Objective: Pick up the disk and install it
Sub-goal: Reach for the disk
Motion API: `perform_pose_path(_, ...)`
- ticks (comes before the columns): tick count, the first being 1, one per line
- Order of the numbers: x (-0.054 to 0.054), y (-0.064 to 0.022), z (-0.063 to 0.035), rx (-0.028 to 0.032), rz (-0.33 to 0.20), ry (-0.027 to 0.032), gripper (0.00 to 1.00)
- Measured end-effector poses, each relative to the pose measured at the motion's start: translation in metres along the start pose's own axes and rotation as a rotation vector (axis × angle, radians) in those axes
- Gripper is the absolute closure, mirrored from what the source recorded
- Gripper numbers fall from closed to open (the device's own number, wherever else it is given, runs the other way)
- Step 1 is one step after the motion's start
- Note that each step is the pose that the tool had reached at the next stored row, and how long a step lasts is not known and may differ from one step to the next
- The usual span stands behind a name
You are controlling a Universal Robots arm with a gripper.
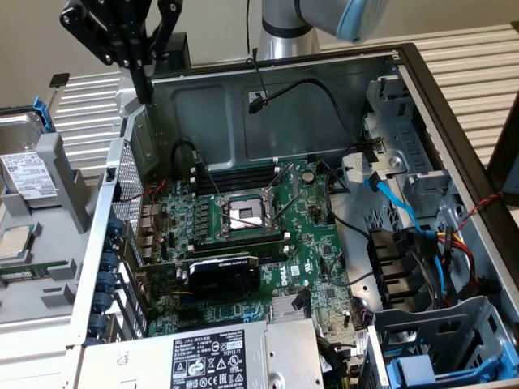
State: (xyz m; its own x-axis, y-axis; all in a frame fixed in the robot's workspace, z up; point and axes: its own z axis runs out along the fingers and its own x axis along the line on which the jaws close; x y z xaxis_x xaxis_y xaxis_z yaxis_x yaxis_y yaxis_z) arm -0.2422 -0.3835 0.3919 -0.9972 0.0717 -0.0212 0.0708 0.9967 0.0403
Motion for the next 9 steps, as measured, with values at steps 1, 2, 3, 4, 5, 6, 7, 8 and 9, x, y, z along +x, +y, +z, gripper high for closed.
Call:
perform_pose_path(1,0.005,-0.0002,-0.0001,0.0001,0.000,0.0001,0.89)
perform_pose_path(2,0.009,-0.0005,-0.0001,0.0001,0.000,0.0000,0.89)
perform_pose_path(3,0.014,-0.0008,-0.0001,0.0000,0.000,0.0000,0.89)
perform_pose_path(4,0.018,-0.0012,-0.0002,0.0000,0.000,0.0000,0.89)
perform_pose_path(5,0.023,-0.0015,-0.0003,0.0001,0.000,0.0001,0.89)
perform_pose_path(6,0.027,-0.0018,-0.0003,0.0001,0.000,-0.0002,0.89)
perform_pose_path(7,0.032,-0.0021,-0.0004,0.0000,0.000,-0.0002,0.89)
perform_pose_path(8,0.036,-0.0024,-0.0004,0.0000,0.000,-0.0002,0.89)
perform_pose_path(9,0.041,-0.0028,-0.0005,0.0000,0.000,-0.0002,0.89)
